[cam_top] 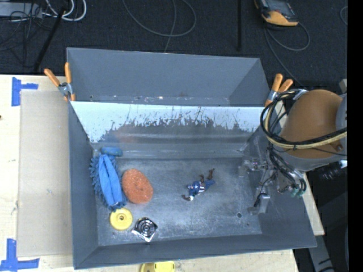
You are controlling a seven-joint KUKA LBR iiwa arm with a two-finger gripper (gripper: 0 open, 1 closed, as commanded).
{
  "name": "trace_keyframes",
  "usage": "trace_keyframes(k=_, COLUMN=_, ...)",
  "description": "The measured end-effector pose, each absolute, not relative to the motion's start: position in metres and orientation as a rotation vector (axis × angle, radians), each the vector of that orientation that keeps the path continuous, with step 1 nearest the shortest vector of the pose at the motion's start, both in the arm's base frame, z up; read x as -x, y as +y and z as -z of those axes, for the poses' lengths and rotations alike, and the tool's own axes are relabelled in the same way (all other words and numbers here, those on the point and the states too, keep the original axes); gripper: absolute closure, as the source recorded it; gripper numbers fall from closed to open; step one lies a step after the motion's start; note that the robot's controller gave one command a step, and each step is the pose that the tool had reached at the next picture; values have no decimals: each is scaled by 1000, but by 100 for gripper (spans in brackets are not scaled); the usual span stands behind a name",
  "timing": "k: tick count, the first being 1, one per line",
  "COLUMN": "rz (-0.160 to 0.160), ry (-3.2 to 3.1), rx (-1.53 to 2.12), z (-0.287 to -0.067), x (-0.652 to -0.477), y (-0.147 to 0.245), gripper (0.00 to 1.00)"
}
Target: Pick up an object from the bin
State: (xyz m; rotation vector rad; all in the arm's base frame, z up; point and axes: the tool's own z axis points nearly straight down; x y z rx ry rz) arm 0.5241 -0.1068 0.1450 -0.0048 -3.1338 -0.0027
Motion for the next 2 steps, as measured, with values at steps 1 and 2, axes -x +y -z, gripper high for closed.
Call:
trace_keyframes(k=1, rz=1, ry=-3140, rx=0, z=-149, x=-525, y=-106, gripper=0)
trace_keyframes(k=2, rz=-1, ry=-3145, rx=11, z=-118, x=-553, y=-54, gripper=0)
